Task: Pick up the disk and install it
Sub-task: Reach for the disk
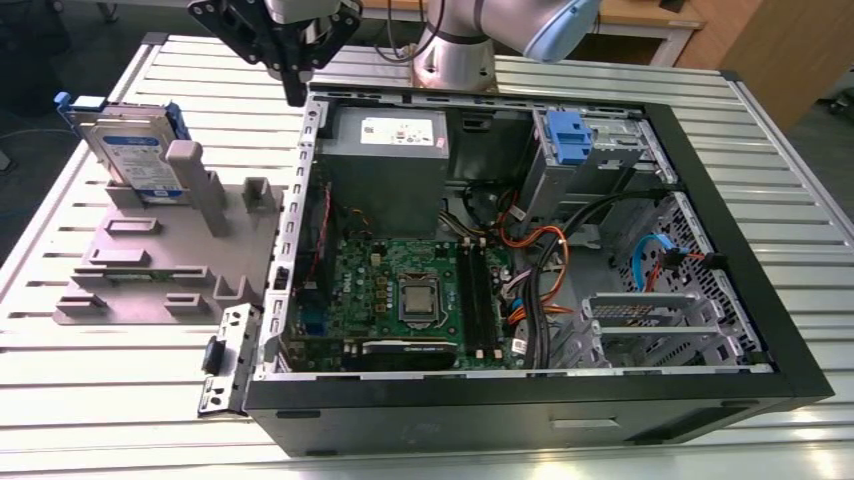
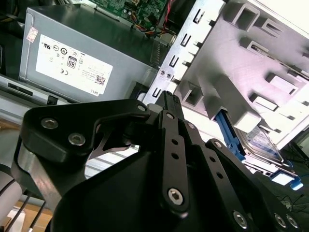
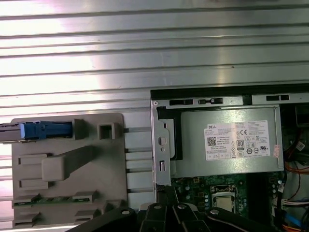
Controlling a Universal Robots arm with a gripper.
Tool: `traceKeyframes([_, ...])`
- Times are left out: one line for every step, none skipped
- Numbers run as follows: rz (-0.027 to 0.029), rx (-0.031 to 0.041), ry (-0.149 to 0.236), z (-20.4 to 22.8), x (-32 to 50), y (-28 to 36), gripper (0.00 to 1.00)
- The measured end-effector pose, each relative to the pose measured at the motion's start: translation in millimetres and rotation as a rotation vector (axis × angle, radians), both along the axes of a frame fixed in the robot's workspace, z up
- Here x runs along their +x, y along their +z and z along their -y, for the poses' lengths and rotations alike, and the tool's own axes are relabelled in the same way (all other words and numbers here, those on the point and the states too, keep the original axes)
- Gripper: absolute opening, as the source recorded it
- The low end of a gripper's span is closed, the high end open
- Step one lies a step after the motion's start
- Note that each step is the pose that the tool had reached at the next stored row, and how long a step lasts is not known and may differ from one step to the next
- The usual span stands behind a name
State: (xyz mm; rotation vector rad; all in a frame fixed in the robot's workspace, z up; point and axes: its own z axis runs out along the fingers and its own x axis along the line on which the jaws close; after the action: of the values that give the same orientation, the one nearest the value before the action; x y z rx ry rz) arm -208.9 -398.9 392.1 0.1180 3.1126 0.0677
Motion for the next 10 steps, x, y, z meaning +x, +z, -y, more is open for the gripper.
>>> traceKeyframes([0.0,0.0,0.0,0.0,-0.3,0.0,0.11])
traceKeyframes([0.0,0.0,0.0,0.0,-0.6,0.0,0.11])
traceKeyframes([0.0,0.0,0.0,0.0,-0.9,0.0,0.11])
traceKeyframes([0.0,0.0,0.0,0.0,-1.2,0.0,0.11])
traceKeyframes([0.0,0.0,0.0,0.0,-1.5,0.0,0.11])
traceKeyframes([0.0,0.0,0.0,0.0,-2.0,0.0,0.11])
traceKeyframes([0.0,0.0,0.0,0.0,-2.5,0.0,0.11])
traceKeyframes([0.0,0.0,0.0,0.0,-2.8,0.0,0.11])
traceKeyframes([0.0,0.0,0.0,0.0,-3.1,0.0,0.11])
traceKeyframes([0.0,0.0,0.0,0.0,-3.4,0.0,0.11])
